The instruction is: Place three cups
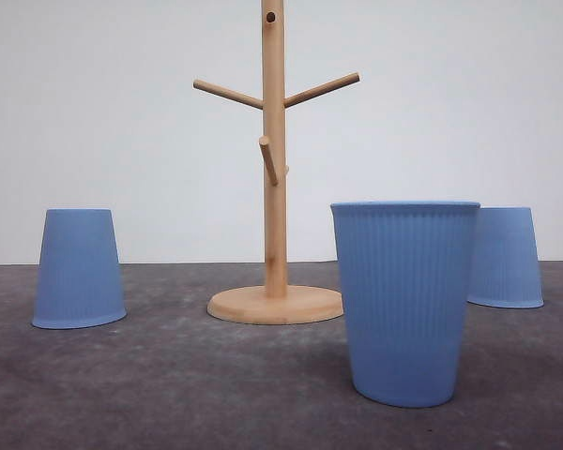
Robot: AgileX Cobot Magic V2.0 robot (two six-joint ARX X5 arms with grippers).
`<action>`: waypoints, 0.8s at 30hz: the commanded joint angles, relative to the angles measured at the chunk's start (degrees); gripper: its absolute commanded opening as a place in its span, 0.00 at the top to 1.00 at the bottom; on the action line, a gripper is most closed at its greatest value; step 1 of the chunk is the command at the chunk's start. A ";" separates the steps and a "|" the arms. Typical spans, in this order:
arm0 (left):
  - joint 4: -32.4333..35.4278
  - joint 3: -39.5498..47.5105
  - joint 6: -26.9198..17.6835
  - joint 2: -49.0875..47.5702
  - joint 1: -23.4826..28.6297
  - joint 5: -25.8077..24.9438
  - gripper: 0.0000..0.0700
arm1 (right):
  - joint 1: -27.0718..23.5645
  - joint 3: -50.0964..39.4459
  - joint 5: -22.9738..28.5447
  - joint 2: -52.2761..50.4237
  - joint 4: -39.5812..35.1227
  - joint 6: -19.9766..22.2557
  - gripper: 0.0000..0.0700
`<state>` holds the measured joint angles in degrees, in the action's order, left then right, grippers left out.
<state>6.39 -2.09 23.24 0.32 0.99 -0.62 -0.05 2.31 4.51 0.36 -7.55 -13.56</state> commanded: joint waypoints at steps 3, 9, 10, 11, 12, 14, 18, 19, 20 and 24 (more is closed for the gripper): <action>-1.69 -4.56 0.36 -0.02 0.02 1.12 0.99 | -0.09 5.14 0.23 -0.11 2.23 -2.32 0.99; -15.47 -14.91 -0.63 2.22 0.02 2.80 0.99 | -0.09 15.99 0.46 1.93 16.35 -2.27 0.99; -17.98 -16.75 -0.86 2.94 0.02 2.80 0.99 | -0.09 17.69 0.41 2.72 18.70 -2.27 0.99; -20.79 -18.79 -1.42 3.80 0.02 2.78 0.99 | -0.09 19.48 0.23 3.74 21.19 -2.27 0.99; -23.27 -20.52 -1.89 4.69 0.02 2.78 0.99 | -0.09 20.96 -0.11 4.67 23.28 -2.25 0.99; -28.62 -24.18 -3.01 6.90 0.02 2.78 0.99 | -0.09 23.88 -0.74 6.99 27.48 -1.93 0.99; -37.16 -29.95 -5.12 11.92 0.02 2.07 0.99 | -0.09 27.96 -3.92 12.14 32.96 0.79 0.99; -39.36 -31.34 -5.88 13.57 0.00 1.46 0.99 | -0.09 28.70 -5.42 13.68 33.79 1.47 0.99; -41.06 -32.38 -6.44 15.04 0.00 0.65 0.99 | -0.09 29.19 -6.96 15.02 34.31 2.21 0.99; -45.98 -35.50 -8.92 20.90 0.00 -3.28 0.99 | -0.09 29.99 -13.33 19.95 35.20 4.31 0.99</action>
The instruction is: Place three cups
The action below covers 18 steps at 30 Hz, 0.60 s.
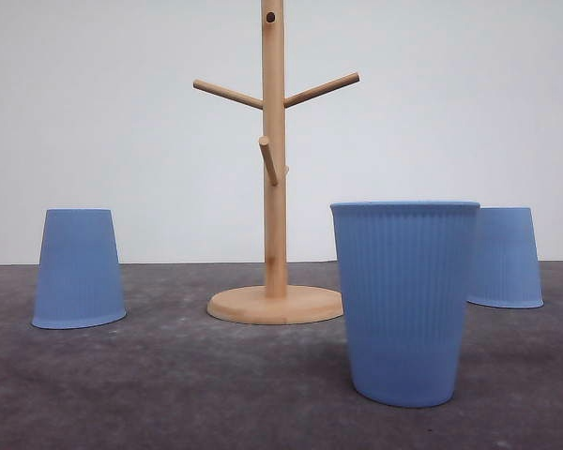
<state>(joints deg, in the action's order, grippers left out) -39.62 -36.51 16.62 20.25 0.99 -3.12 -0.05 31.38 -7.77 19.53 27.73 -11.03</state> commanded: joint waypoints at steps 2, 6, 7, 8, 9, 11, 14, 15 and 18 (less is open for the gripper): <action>-0.99 -2.04 -2.58 3.97 0.00 -3.63 0.99 | -0.09 0.98 -3.77 3.11 0.15 2.33 0.99; -1.68 -3.69 -5.33 9.66 0.00 -11.30 0.99 | -0.09 1.01 -7.36 6.85 0.74 4.35 0.99; -1.97 -4.17 -6.45 11.08 0.00 -13.34 0.99 | -0.09 1.01 -7.93 7.56 1.05 4.90 0.99; -2.34 -4.68 -7.55 12.65 0.00 -15.34 0.99 | -0.09 1.01 -8.55 8.22 1.40 5.61 0.99; -2.60 -5.13 -8.39 13.94 -0.23 -16.33 0.99 | -0.08 1.01 -8.94 8.65 1.66 6.34 0.99; -2.34 -5.81 -9.21 16.09 -1.71 -16.37 0.99 | 0.53 1.01 -8.76 9.33 2.34 7.87 0.99; -0.77 -6.32 -14.02 17.91 -4.87 -15.86 0.99 | 2.39 1.01 -8.62 9.55 2.62 10.39 0.99; -0.37 -6.43 -15.63 18.25 -6.12 -15.60 0.99 | 3.20 1.01 -8.38 9.55 2.60 10.61 0.99; -0.06 -6.89 -21.20 19.08 -10.39 -12.78 0.99 | 6.10 1.01 -8.07 9.59 2.57 11.66 0.99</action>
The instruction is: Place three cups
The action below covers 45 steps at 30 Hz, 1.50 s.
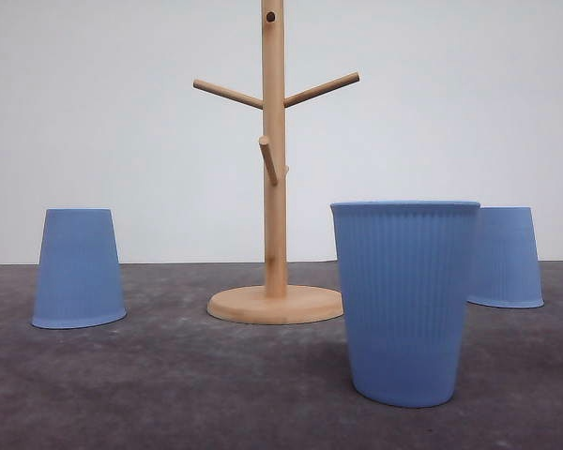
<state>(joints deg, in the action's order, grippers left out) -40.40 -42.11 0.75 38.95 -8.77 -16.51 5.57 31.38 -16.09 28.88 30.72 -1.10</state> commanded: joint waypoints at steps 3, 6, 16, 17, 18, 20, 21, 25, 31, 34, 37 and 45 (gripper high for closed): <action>0.79 -1.46 -9.50 0.52 -4.51 3.84 0.99 | 3.18 1.01 1.13 0.24 -0.34 2.06 0.99; 0.45 -1.46 -10.58 0.52 -6.74 4.98 0.99 | 4.44 1.01 1.14 0.26 -0.31 2.22 0.99; 0.50 -1.46 -7.20 0.35 -7.44 4.98 0.37 | 4.56 1.01 1.18 0.20 -0.71 3.64 0.36; 0.50 -1.46 -5.86 0.36 -7.44 4.98 0.36 | 4.56 1.01 1.18 0.20 -0.72 3.62 0.36; 0.53 -1.47 -4.18 0.46 -7.41 5.01 0.36 | 4.56 1.01 1.16 0.20 -0.71 3.52 0.36; 0.45 -1.71 0.21 1.03 -7.35 5.31 0.34 | 4.56 1.01 1.15 0.20 -0.70 3.40 0.36; 0.16 -2.17 3.01 1.67 -7.32 6.10 0.29 | 4.56 1.01 1.15 0.20 -0.70 3.37 0.36; -2.15 -5.68 9.20 6.25 -7.31 7.36 0.21 | 4.56 1.01 1.17 0.20 -0.68 2.68 0.36; -4.37 -12.44 10.51 16.98 -7.21 8.03 0.21 | 4.56 1.01 1.16 0.20 -0.68 1.80 0.36; -4.77 -15.71 10.45 22.77 -7.02 8.09 0.21 | 4.62 1.01 1.15 0.20 -0.66 1.50 0.36; -3.78 -18.56 10.08 28.10 -7.00 8.59 0.21 | 4.78 1.01 1.18 0.20 -0.66 1.50 0.36; 3.22 -22.76 7.83 39.41 -6.68 13.19 0.21 | 4.80 1.01 1.19 0.23 -0.63 1.52 0.36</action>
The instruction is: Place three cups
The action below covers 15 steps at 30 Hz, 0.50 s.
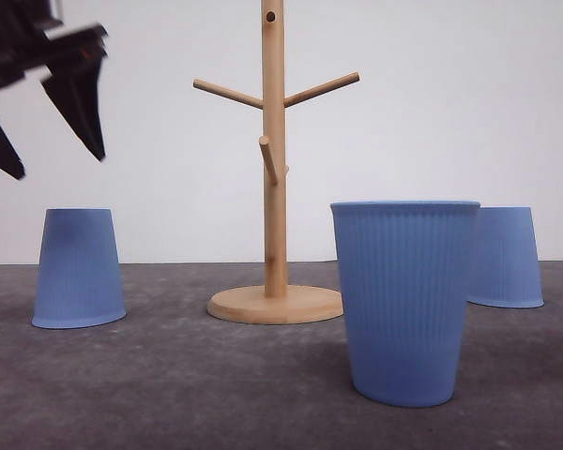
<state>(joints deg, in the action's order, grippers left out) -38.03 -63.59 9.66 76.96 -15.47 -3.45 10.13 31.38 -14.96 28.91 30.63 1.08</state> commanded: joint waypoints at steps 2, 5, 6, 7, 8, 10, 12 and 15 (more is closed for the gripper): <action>2.98 -1.73 -1.06 3.88 0.36 0.16 0.21 | 0.24 1.01 0.05 0.22 -0.55 -0.66 0.36; 5.40 -2.09 -1.01 7.25 0.67 0.91 0.21 | 0.24 1.01 0.07 0.22 -0.55 -0.66 0.36; 5.97 -2.28 -1.02 8.25 0.87 1.17 0.21 | 0.24 1.01 0.07 0.22 -0.55 -0.66 0.36; 6.59 -2.40 -1.02 9.18 1.09 1.38 0.21 | 0.24 1.01 0.06 0.22 -0.55 -0.66 0.36; 7.30 -2.44 -1.02 10.04 1.30 1.57 0.21 | 0.24 1.01 0.04 0.22 -0.55 -0.66 0.36; 8.42 -2.45 -0.99 11.55 1.63 1.57 0.21 | 0.24 1.01 0.05 0.22 -0.55 -0.66 0.36; 8.85 -2.46 -0.99 12.84 1.94 1.56 0.21 | 0.24 1.01 0.07 0.22 -0.55 -0.64 0.36; 9.10 -2.45 -1.04 14.00 2.14 1.55 0.21 | 0.24 1.01 0.22 0.22 -0.56 -0.63 0.36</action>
<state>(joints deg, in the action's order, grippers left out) -29.68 -64.58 9.48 90.06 -13.21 -1.83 10.13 31.38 -14.89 28.91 30.63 1.08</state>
